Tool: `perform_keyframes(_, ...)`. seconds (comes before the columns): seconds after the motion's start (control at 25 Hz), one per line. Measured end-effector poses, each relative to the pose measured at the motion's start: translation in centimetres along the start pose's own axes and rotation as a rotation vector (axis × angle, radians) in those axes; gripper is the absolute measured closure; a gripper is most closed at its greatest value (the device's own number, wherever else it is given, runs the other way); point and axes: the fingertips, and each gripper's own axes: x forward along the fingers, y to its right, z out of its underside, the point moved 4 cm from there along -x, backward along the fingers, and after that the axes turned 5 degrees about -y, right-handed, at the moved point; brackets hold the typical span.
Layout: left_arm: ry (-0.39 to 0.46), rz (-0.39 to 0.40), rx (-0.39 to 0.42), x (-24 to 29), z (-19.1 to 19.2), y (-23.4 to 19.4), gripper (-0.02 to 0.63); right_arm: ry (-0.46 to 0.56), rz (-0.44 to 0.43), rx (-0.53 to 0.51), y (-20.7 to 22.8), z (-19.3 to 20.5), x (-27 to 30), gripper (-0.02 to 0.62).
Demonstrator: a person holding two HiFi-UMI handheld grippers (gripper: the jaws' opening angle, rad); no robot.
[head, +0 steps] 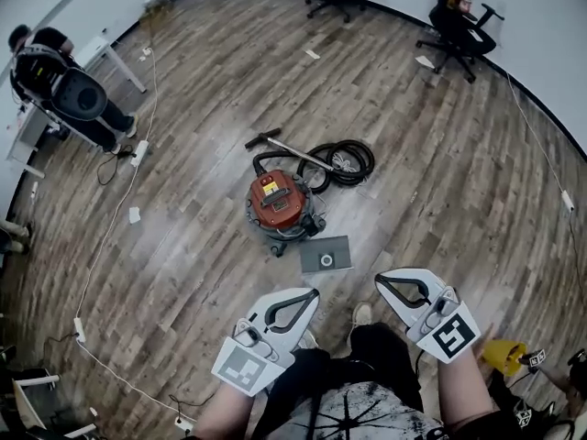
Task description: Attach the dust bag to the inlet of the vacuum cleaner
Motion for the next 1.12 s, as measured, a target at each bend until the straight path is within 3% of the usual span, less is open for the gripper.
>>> perform_keyframes(0.08,-0.012,0.011,0.003,0.8,0.5,0.1,0.604,-0.162,-0.034,-0.043,0.1,2.7,-0.4,0.589)
perform_keyframes(0.16,-0.048,0.011,0.020,1.7,0.5,0.5,0.604,-0.195,-0.068,-0.053,0.5,3.8,-0.4,0.589)
perform_keyframes(0.28,-0.221,0.008,0.139,3.1,0.7,1.6,0.604,-0.192,-0.128,-0.055,1.6,5.0,-0.9,0.589)
perform_keyframes(0.32,-0.222,-0.018,0.136,3.9,0.3,1.7,0.604,-0.193,-0.145,-0.064,2.2,5.4,-1.0,0.589)
perform_keyframes(0.44,-0.099,-0.131,0.027,6.0,-0.6,1.3,0.604,-0.199,-0.203,-0.060,3.5,7.6,-0.8,0.588)
perform_keyframes(0.48,-0.132,-0.137,0.036,6.1,0.3,1.1,0.604,-0.207,-0.220,-0.046,3.7,8.7,-0.4,0.588)
perform_keyframes(0.6,-0.285,-0.102,0.097,6.4,4.3,0.4,0.604,-0.255,-0.261,-0.038,3.8,12.6,1.9,0.588)
perform_keyframes(0.68,-0.290,-0.073,0.099,7.0,6.9,-0.3,0.604,-0.294,-0.279,-0.062,3.4,15.3,3.6,0.556)
perform_keyframes(0.8,-0.280,-0.045,0.174,7.2,11.7,-2.7,0.604,-0.328,-0.288,-0.075,2.4,19.8,7.5,0.529)
perform_keyframes(0.84,-0.284,-0.043,0.165,7.5,13.2,-3.8,0.604,-0.341,-0.287,-0.062,2.1,21.3,9.0,0.523)
perform_keyframes(0.96,-0.283,-0.035,0.021,9.2,17.9,-5.7,0.604,-0.403,-0.289,-0.013,1.2,27.4,12.4,0.510)
perform_keyframes(1.12,-0.288,0.007,0.039,10.4,27.2,-8.0,0.604,-0.502,-0.304,-0.015,-0.9,39.1,17.9,0.463)
